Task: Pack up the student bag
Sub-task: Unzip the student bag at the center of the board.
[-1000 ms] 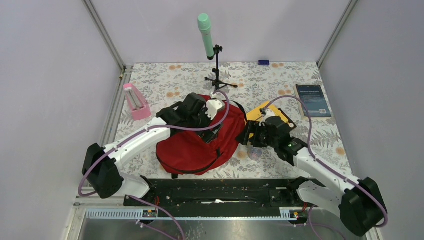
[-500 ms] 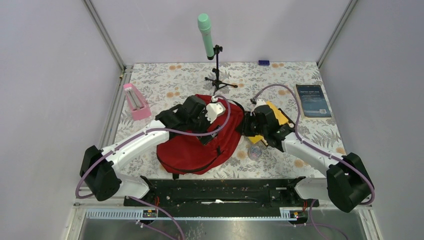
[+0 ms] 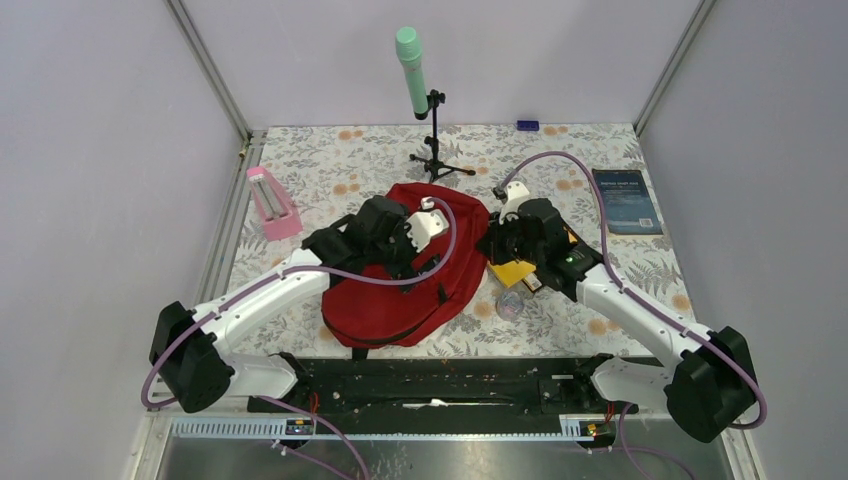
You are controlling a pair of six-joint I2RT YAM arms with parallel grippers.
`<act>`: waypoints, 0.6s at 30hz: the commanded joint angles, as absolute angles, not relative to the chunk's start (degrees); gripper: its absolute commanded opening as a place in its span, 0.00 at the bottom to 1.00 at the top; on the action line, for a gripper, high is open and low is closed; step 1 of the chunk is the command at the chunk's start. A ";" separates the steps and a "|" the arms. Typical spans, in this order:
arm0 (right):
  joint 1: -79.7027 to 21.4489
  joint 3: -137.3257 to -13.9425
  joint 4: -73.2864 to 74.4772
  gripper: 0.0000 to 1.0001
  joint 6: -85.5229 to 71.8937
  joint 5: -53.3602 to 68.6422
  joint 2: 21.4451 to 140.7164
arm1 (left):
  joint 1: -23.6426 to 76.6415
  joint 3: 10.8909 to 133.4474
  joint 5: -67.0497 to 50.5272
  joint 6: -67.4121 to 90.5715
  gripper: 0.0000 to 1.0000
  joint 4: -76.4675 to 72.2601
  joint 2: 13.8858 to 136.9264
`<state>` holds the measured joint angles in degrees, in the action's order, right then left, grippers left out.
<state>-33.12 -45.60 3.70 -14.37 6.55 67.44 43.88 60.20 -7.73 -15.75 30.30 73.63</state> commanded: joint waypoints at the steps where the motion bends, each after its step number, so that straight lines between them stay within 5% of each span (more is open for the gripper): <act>1: -33.55 -48.89 2.73 0.00 -8.65 14.30 64.25 | 44.09 59.92 -11.61 -17.82 0.98 26.21 73.99; 8: -33.49 -48.42 2.73 0.00 -8.87 17.20 62.39 | 44.07 59.68 -14.18 -18.78 0.97 25.80 77.10; 12: -33.52 -48.03 2.90 0.00 -8.95 17.45 61.23 | 44.07 61.26 -14.69 -19.53 0.81 27.68 79.90; 18: -33.55 -47.36 3.68 0.00 -9.00 17.43 59.30 | 44.05 62.27 -15.59 -18.62 0.77 28.44 82.00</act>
<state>-33.12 -45.80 4.97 -9.87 14.83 62.35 43.94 60.03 -13.78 -18.20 28.80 81.10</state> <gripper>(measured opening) 0.021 0.792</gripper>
